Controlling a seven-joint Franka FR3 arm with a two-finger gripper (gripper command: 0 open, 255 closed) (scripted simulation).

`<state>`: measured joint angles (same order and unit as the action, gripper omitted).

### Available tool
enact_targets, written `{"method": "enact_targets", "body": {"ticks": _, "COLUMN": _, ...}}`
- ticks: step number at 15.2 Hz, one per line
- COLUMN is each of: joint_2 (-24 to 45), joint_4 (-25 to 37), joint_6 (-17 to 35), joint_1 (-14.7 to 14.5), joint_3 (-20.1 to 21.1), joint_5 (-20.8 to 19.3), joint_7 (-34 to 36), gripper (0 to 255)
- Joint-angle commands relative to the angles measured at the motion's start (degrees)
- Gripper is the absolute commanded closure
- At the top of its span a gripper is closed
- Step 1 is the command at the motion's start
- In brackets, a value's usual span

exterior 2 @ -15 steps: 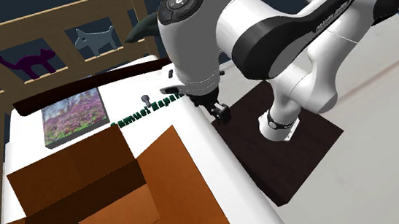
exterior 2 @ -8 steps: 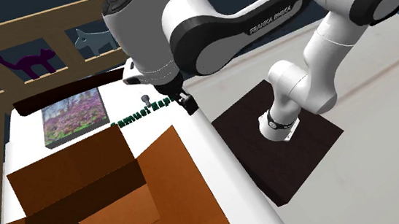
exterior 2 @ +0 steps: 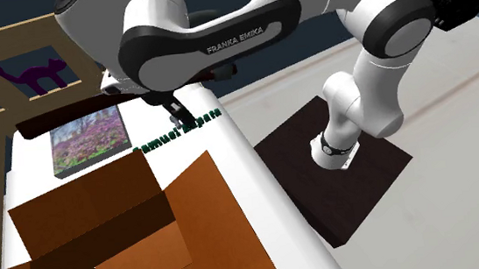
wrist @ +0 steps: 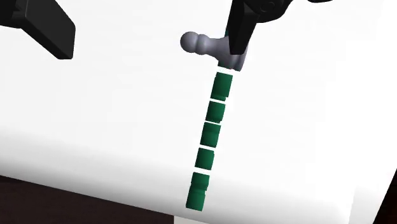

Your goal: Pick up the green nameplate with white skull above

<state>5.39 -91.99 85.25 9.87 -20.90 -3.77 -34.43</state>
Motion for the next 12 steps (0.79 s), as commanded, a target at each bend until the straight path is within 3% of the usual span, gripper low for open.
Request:
{"method": "enact_targets", "body": {"ticks": 1, "joint_2": 4.9, "joint_4": 5.7, "joint_6": -1.5, "joint_1": 1.6, "joint_3": -1.0, "joint_5": 1.2, "joint_7": -2.9, "gripper": 0}}
{"method": "enact_targets", "body": {"ticks": 3, "joint_2": 8.1, "joint_4": 9.7, "joint_6": -2.6, "joint_1": 2.7, "joint_3": -1.4, "joint_5": 2.0, "joint_7": -4.4, "gripper": 0}}
{"method": "enact_targets", "body": {"ticks": 12, "joint_2": 7.4, "joint_4": 3.0, "joint_6": 3.4, "joint_1": 2.4, "joint_3": -1.2, "joint_5": 1.9, "joint_7": -3.8, "gripper": 0}}
